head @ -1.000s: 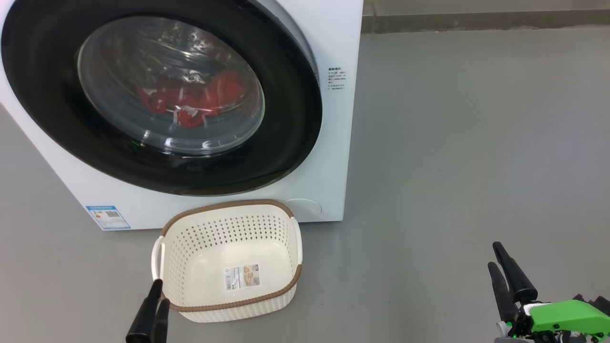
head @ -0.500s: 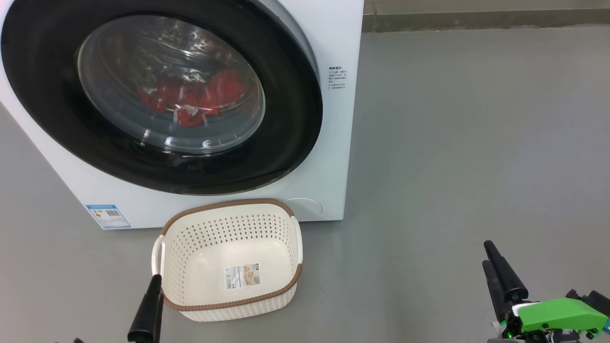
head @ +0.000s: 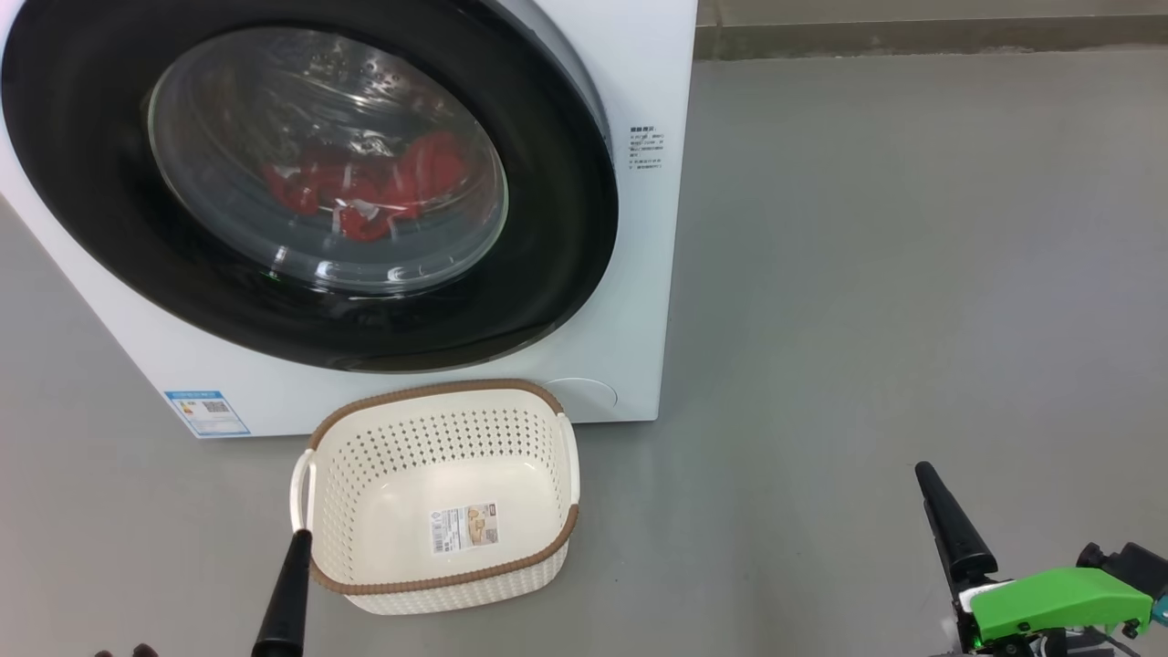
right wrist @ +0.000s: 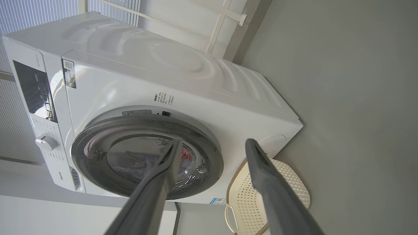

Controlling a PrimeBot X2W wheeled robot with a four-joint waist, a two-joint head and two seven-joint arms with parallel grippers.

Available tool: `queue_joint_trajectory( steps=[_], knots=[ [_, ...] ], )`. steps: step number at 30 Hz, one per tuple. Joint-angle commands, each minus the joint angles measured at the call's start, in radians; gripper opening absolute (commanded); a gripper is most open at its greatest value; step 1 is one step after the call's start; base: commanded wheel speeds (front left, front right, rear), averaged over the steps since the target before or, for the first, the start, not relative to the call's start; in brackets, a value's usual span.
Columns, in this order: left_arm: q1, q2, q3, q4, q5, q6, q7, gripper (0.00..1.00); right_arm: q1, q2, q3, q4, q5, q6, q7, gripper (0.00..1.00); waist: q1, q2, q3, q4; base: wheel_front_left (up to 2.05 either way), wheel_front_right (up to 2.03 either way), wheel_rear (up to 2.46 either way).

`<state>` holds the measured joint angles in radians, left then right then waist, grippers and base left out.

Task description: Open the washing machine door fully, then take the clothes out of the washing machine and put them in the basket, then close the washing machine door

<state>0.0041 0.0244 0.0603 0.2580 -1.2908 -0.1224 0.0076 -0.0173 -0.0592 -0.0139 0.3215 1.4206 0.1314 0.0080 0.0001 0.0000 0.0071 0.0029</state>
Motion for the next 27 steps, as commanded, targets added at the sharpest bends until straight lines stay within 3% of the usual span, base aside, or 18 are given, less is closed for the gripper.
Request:
queue_joint_trajectory(
  steps=[1, 27],
  knots=[
    [-0.006, 0.016, 0.009, -0.037, 0.042, 0.000, -0.011, 1.00, -0.030, -0.020, 0.016, -0.028, -0.029, 0.000, -0.011, 1.00, -0.0001, 0.0000, 0.000, 0.000, 0.00, 0.00, 0.00],
    [0.027, 0.018, -0.024, -0.088, 0.401, 0.043, -0.084, 1.00, -0.036, -0.062, 0.116, -0.024, -0.315, 0.000, -0.084, 1.00, -0.0001, 0.0000, 0.005, -0.001, 0.00, 0.00, 0.00]
  ],
)
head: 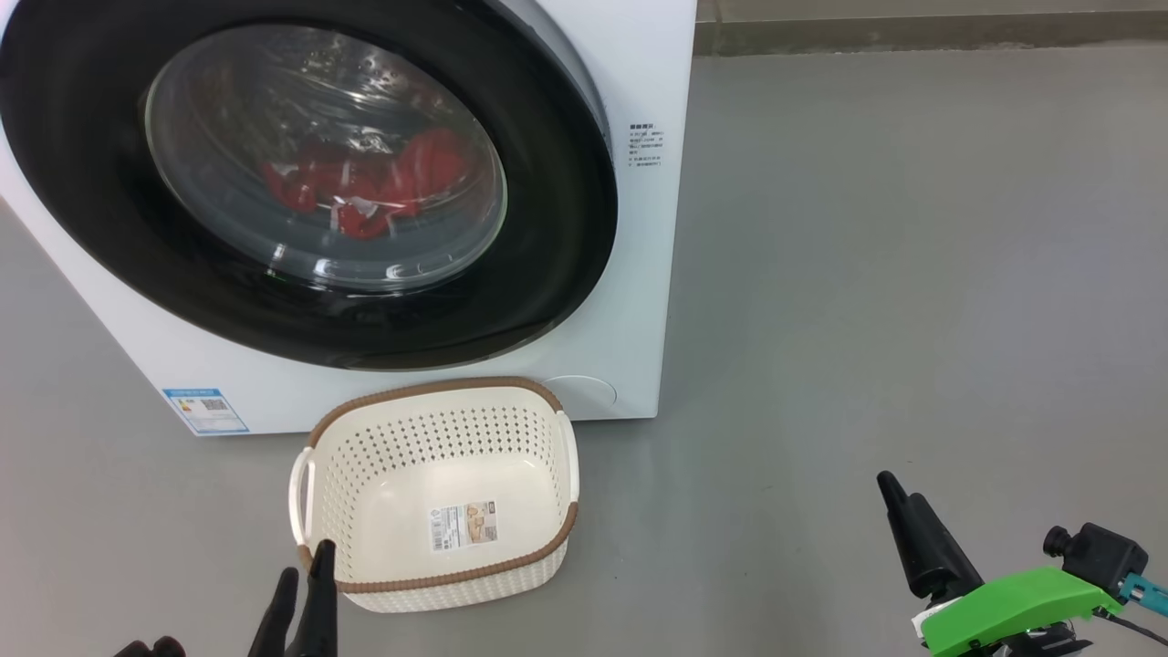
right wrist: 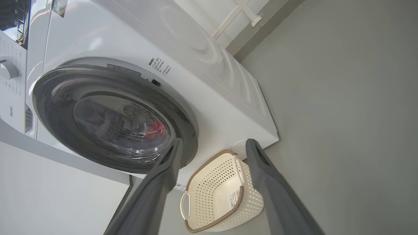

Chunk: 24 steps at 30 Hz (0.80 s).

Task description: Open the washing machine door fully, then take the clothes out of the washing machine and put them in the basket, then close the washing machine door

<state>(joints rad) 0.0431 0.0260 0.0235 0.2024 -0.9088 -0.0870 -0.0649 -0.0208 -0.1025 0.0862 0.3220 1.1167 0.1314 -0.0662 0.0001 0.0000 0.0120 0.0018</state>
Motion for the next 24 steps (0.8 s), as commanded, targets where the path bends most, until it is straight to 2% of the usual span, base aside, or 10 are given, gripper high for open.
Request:
queue_joint_trajectory(
  steps=[1, 24],
  knots=[
    [-0.011, 0.017, 0.012, -0.034, 0.032, 0.008, -0.014, 1.00, -0.033, -0.020, 0.019, -0.024, -0.020, 0.000, -0.013, 1.00, -0.0001, 0.0000, 0.000, 0.000, 0.00, 0.00, 0.00],
    [0.009, 0.020, 0.007, -0.066, 0.325, 0.028, -0.085, 1.00, -0.044, -0.048, 0.094, -0.027, -0.226, -0.001, -0.083, 1.00, -0.0001, 0.0000, 0.011, -0.008, 0.00, 0.00, 0.00]
  ],
)
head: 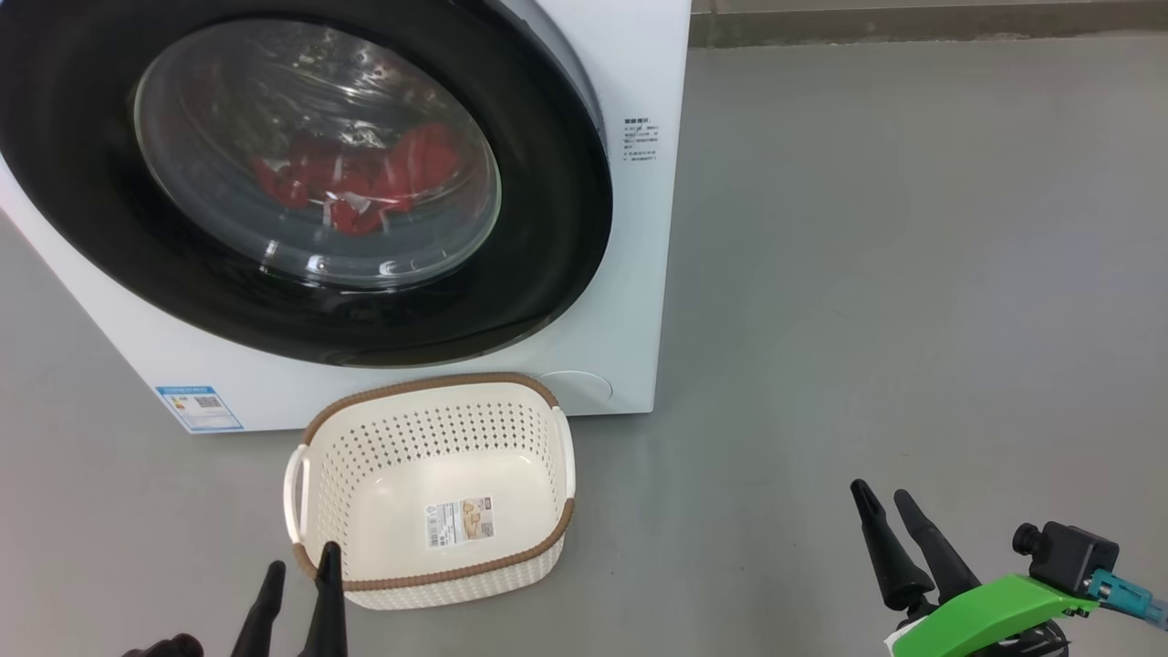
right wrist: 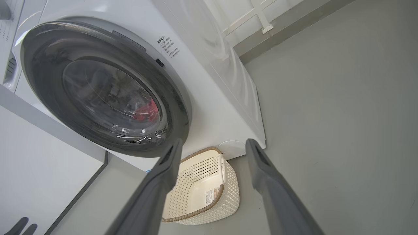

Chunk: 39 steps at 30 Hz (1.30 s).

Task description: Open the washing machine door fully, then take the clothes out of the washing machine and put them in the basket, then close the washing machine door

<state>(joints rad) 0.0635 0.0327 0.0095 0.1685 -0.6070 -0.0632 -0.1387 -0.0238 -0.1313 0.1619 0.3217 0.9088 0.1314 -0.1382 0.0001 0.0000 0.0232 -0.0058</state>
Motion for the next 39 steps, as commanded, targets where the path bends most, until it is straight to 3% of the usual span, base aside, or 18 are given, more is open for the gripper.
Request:
queue_joint_trajectory(
  steps=[1, 12, 39],
  knots=[
    [-0.010, 0.013, 0.021, -0.033, 0.035, 0.005, -0.014, 1.00, -0.042, -0.020, 0.020, -0.027, -0.027, -0.001, -0.015, 1.00, 0.0000, 0.0000, 0.001, -0.001, 0.00, 0.00, 0.00],
    [-0.006, 0.014, 0.019, -0.044, 0.164, 0.009, -0.046, 1.00, -0.043, -0.031, 0.039, -0.021, -0.135, -0.001, -0.047, 1.00, 0.0000, 0.0000, 0.010, -0.003, 0.00, 0.00, 0.00],
    [0.021, 0.018, 0.011, -0.024, 0.432, 0.009, -0.123, 1.00, 0.012, -0.018, -0.031, -0.001, -0.399, -0.001, -0.123, 1.00, 0.0000, 0.0000, 0.007, -0.008, 0.00, 0.00, 0.00]
  ],
)
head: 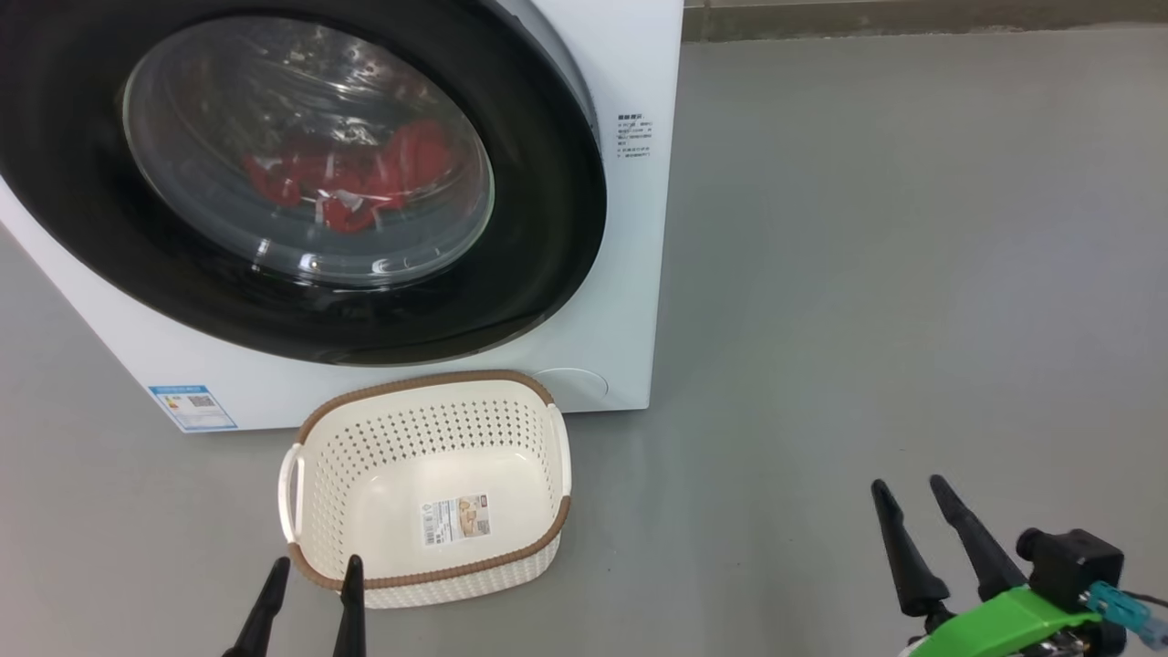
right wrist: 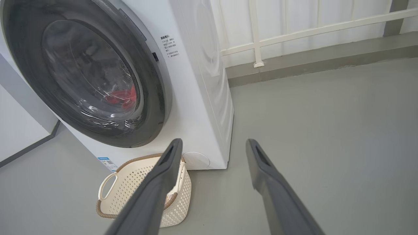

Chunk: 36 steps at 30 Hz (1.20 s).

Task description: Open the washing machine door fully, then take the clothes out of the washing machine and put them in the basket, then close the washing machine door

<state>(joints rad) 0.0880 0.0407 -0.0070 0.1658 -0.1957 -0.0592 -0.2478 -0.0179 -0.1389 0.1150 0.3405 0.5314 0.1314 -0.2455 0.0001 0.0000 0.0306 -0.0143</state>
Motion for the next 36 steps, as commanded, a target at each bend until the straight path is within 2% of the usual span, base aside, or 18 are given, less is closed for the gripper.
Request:
queue_joint_trajectory(
  steps=[1, 19, 21, 22, 25, 29, 32, 36],
  knots=[
    [-0.004, 0.009, 0.030, -0.018, 0.013, 0.004, -0.014, 1.00, 0.010, -0.006, 0.006, -0.020, -0.023, -0.001, -0.016, 1.00, 0.0000, 0.0000, 0.000, 0.001, 0.00, 0.00, 0.00],
    [-0.007, 0.009, 0.043, -0.012, -0.012, -0.008, -0.014, 1.00, 0.029, 0.018, -0.021, -0.025, -0.034, -0.001, -0.016, 1.00, 0.0000, 0.0000, 0.001, -0.003, 0.00, 0.00, 0.00],
    [-0.009, 0.009, 0.042, -0.012, -0.013, -0.008, -0.014, 1.00, 0.026, 0.021, -0.016, -0.031, -0.020, -0.001, -0.016, 0.31, 0.0000, 0.0000, 0.002, -0.002, 0.00, 0.00, 0.00],
    [-0.010, 0.009, 0.041, -0.013, -0.013, -0.008, -0.014, 1.00, 0.023, 0.022, -0.011, -0.036, -0.013, -0.001, -0.016, 0.00, 0.0000, 0.0000, 0.003, -0.001, 0.00, 0.00, 0.00],
    [-0.012, 0.009, 0.038, -0.015, -0.014, -0.007, -0.014, 1.00, 0.012, 0.023, 0.006, -0.044, 0.004, -0.001, -0.016, 0.00, 0.0000, 0.0000, 0.007, 0.002, 0.00, 0.00, 0.00],
    [-0.024, 0.009, 0.027, -0.022, -0.017, -0.006, -0.014, 1.00, -0.038, 0.035, 0.030, -0.066, 0.087, -0.001, -0.016, 0.00, 0.0000, 0.0000, 0.025, 0.010, 0.00, 0.00, 0.00],
    [-0.040, 0.009, 0.011, -0.027, -0.018, -0.006, -0.014, 1.00, -0.100, 0.046, 0.049, -0.087, 0.187, -0.001, -0.016, 0.00, 0.0000, 0.0000, 0.044, 0.021, 0.00, 0.00, 0.00],
    [-0.067, 0.009, -0.011, -0.031, -0.025, -0.006, -0.014, 1.00, -0.197, 0.046, 0.119, -0.125, 0.387, -0.001, -0.016, 0.00, 0.0000, 0.0000, 0.077, 0.042, 0.00, 0.00, 0.00]
  ],
)
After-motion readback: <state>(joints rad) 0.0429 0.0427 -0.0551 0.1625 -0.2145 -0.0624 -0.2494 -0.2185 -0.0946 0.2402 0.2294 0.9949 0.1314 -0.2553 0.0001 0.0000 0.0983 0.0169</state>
